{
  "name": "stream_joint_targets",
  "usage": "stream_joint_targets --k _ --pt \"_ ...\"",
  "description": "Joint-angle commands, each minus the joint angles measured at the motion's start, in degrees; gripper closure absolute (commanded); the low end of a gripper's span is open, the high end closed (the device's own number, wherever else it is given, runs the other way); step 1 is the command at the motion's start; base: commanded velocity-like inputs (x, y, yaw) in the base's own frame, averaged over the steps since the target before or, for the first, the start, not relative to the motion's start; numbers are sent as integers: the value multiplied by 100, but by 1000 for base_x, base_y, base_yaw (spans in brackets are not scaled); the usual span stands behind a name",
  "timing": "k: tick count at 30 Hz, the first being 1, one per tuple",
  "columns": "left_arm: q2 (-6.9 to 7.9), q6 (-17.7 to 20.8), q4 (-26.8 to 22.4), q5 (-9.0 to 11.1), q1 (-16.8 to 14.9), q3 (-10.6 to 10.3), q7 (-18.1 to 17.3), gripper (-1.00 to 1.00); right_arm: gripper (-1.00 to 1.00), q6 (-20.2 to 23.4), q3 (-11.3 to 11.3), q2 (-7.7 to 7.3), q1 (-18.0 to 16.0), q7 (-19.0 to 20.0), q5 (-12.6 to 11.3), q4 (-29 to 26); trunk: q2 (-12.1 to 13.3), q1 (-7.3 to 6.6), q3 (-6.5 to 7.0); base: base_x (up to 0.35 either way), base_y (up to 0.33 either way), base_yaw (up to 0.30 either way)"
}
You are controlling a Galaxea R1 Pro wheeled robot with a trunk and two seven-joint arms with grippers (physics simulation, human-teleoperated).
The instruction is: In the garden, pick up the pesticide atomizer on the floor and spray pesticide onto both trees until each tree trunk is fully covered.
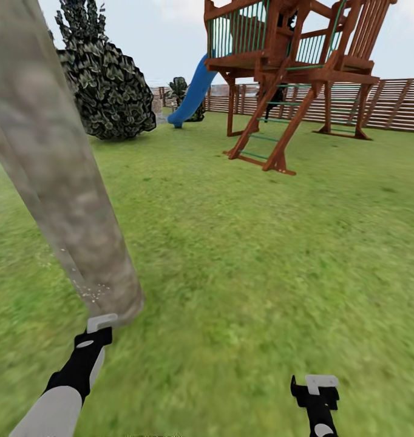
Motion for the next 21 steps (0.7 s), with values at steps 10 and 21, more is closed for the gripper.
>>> stream_joint_targets --k 10,21 --pt "-4 -7 0 -1 0 -7 0 100 -100 0 3 0 3 0 0 0 0 0 0 7 -219 267" --pt "-65 -18 0 -10 7 -61 -6 100 -100 0 0 0 1 0 0 0 0 0 0 176 -6 143"
